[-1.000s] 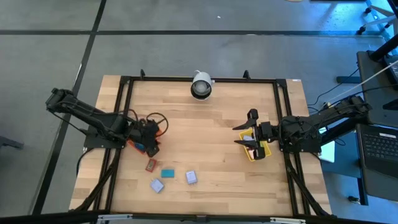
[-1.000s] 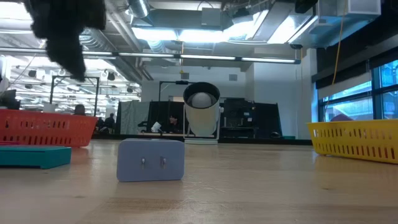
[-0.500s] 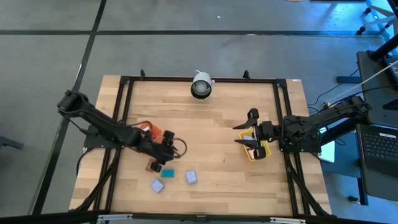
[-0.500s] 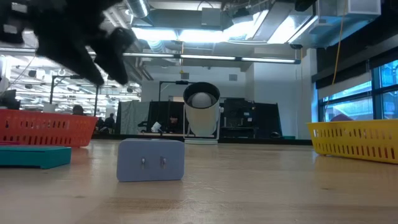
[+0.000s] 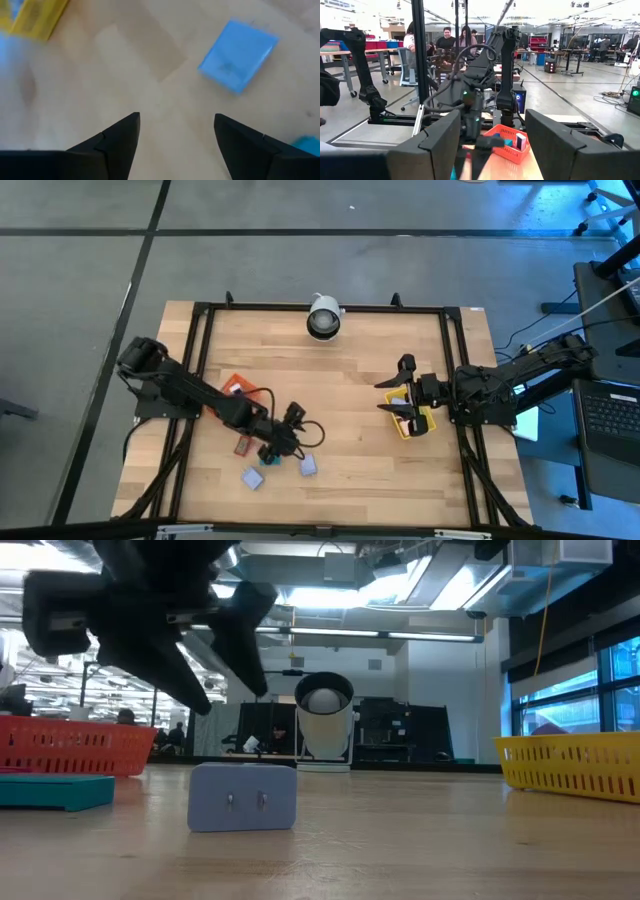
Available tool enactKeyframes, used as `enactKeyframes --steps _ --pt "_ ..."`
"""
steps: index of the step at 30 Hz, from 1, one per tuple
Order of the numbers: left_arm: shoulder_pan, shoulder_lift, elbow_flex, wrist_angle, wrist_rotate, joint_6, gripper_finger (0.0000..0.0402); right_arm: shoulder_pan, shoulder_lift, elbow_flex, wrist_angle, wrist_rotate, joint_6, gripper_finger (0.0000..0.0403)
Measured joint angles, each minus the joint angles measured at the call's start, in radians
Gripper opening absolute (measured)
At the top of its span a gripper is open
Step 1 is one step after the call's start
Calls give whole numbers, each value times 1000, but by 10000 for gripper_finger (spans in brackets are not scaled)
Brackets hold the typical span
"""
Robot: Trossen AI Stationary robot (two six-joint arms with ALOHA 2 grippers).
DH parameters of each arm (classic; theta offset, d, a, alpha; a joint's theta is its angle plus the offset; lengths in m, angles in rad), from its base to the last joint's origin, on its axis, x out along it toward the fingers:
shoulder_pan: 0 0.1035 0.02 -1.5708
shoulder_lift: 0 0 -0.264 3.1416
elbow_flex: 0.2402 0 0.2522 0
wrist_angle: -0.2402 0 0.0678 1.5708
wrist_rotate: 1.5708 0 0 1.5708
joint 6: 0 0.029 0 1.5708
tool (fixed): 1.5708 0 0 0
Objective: Pick & Place Office items
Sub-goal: Put the right purple charger adapter into the yellow basket
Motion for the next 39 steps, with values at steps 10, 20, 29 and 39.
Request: enactKeyframes --steps 10,20,29,39 --pt "-3 154 142 -28 140 53 258 0 0 0 26 -13 47 223" --pt "-52 211 161 -50 157 135 256 23 0 0 52 -76 53 223" --pt "-53 235 161 -55 7 238 256 23 0 0 66 -76 24 223" --pt "-59 235 161 -47 59 336 256 23 0 0 74 -76 7 223"
